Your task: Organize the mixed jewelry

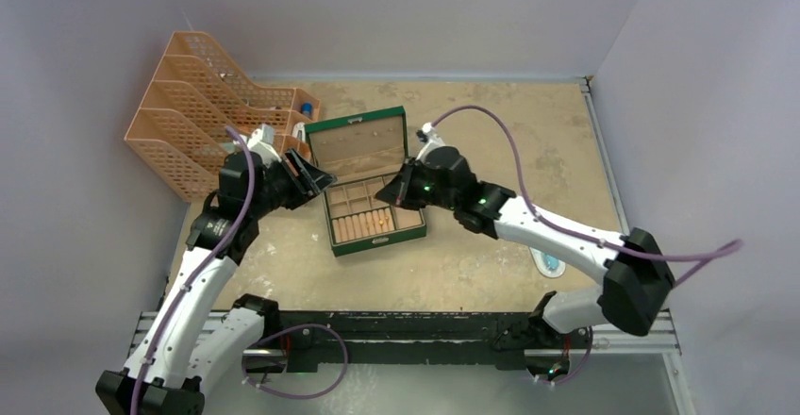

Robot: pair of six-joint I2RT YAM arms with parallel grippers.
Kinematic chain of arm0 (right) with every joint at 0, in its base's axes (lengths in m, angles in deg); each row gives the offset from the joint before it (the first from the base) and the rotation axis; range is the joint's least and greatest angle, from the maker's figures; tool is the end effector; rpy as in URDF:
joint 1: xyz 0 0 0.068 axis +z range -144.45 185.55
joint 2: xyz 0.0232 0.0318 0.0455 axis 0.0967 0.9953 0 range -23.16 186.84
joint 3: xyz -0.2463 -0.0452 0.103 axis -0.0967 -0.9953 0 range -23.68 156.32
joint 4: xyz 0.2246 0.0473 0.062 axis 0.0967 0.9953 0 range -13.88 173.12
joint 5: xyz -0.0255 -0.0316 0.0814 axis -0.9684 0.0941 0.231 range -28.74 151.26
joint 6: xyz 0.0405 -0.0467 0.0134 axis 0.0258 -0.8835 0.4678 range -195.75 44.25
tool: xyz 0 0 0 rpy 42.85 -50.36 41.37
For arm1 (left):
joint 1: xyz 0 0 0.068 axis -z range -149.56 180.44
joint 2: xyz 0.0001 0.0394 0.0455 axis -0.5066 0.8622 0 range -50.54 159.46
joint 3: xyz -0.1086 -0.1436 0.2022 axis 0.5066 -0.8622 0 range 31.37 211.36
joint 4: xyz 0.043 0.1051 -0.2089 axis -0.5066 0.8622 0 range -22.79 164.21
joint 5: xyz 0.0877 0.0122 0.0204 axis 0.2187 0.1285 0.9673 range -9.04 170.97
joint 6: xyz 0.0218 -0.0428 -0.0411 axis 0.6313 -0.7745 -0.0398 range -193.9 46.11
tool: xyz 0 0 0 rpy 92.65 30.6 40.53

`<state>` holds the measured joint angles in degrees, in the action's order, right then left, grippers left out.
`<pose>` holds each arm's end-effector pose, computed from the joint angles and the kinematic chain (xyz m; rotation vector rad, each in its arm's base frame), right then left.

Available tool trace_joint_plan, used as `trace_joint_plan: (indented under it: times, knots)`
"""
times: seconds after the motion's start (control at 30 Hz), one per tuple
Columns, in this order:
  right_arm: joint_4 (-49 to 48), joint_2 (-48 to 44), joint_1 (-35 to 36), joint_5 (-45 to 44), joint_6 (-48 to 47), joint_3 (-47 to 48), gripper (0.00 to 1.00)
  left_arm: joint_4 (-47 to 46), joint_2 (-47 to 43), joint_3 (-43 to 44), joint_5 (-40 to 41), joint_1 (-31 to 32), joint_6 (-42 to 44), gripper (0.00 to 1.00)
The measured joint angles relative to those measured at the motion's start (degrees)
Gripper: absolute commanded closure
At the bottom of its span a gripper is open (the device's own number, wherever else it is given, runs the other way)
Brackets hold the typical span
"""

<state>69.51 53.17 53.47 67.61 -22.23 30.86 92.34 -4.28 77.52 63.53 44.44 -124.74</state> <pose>0.1986 0.2280 0.3102 0.0134 2.0561 1.2883 0.1590 -0.0546 0.3110 -0.4774 2.0894 -1.0016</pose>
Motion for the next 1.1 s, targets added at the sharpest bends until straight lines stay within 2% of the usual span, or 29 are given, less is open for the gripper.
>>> trace_joint_plan:
  times: [0.2,0.5,1.1]
  knots:
    - [12.90,11.80,7.54,-9.42,-3.41,11.47,1.00,6.36,-0.44,4.59,11.41,0.00,10.12,0.43]
    - [27.96,26.08,12.74,-17.25,-4.90,24.85,1.00,9.05,-2.27,3.61,16.55,0.00,15.13,0.42]
    - [34.40,34.75,12.76,-19.34,-7.10,33.27,1.00,9.94,-3.72,3.61,19.47,0.00,16.02,0.41]
